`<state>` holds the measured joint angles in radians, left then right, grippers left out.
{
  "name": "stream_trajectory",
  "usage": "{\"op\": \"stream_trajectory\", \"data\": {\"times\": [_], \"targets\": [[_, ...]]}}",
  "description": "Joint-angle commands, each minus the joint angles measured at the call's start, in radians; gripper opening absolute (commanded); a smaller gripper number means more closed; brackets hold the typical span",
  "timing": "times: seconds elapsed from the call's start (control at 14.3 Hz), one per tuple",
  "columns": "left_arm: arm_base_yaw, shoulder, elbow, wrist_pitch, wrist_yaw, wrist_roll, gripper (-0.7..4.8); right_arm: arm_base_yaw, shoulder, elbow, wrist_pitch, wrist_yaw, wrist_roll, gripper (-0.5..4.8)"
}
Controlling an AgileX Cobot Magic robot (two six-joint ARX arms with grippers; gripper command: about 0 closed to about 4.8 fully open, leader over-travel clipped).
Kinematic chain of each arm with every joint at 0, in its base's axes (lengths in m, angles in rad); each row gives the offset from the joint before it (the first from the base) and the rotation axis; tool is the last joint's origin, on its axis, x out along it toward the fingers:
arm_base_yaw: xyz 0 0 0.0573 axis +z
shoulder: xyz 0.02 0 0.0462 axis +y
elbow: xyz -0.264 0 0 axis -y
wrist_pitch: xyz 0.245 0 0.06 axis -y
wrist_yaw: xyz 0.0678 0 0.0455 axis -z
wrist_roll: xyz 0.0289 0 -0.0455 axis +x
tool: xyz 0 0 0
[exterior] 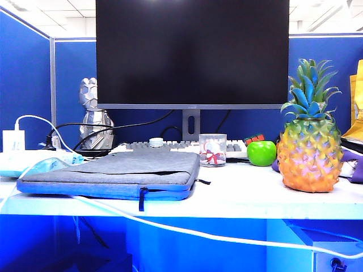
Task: Pick up the pineapple and place it above the gray bag.
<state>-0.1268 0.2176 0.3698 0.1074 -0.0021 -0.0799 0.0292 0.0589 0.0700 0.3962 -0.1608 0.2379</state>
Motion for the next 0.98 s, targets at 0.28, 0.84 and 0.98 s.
{"op": "stream_trajectory", "data": {"times": [0.28,0.84,0.98], "targets": [[0.0,0.666,0.379,-0.033,0.226,0.002,4.79,0.0,0.407,0.321,-0.011,-0.086,-0.082,4.79],[0.001,0.879,0.438,-0.022,0.252,0.054,4.79,-0.042,1.204,0.874,-0.38,-0.201,-0.282,4.79],[0.001,0.879,0.438,-0.024,0.253,0.053,4.79,-0.042,1.204,0.874,-0.451,-0.216,-0.295,4.79]]}}
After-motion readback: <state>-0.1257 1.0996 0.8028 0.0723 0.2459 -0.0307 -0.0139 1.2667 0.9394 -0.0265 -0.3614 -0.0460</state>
